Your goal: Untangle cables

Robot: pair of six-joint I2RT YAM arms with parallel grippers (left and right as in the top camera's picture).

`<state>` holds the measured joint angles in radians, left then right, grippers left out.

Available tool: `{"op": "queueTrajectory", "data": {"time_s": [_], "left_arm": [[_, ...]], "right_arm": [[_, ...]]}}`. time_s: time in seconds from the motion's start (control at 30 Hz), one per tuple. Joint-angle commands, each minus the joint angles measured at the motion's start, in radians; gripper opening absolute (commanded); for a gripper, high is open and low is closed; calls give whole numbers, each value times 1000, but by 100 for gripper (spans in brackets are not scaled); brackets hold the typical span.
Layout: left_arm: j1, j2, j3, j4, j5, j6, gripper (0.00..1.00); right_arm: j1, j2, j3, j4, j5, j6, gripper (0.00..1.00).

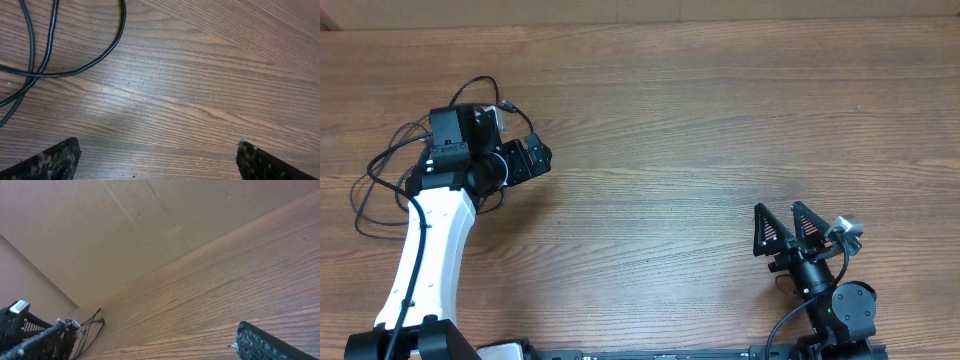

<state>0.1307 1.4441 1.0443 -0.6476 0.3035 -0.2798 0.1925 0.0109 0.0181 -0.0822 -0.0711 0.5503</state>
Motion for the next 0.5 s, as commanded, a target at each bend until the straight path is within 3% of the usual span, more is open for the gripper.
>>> {"op": "queueTrajectory", "data": {"time_s": [0.0, 0.17, 0.47], "left_arm": [[0, 7, 19, 1, 0, 22, 99], [-1, 7, 19, 1, 1, 22, 100], [0, 7, 19, 1, 1, 22, 100]], "right_arm": [[3, -8, -10, 2, 6, 2, 100], [2, -8, -10, -3, 65, -63, 100], [2, -8, -10, -3, 72, -646, 100]]}}
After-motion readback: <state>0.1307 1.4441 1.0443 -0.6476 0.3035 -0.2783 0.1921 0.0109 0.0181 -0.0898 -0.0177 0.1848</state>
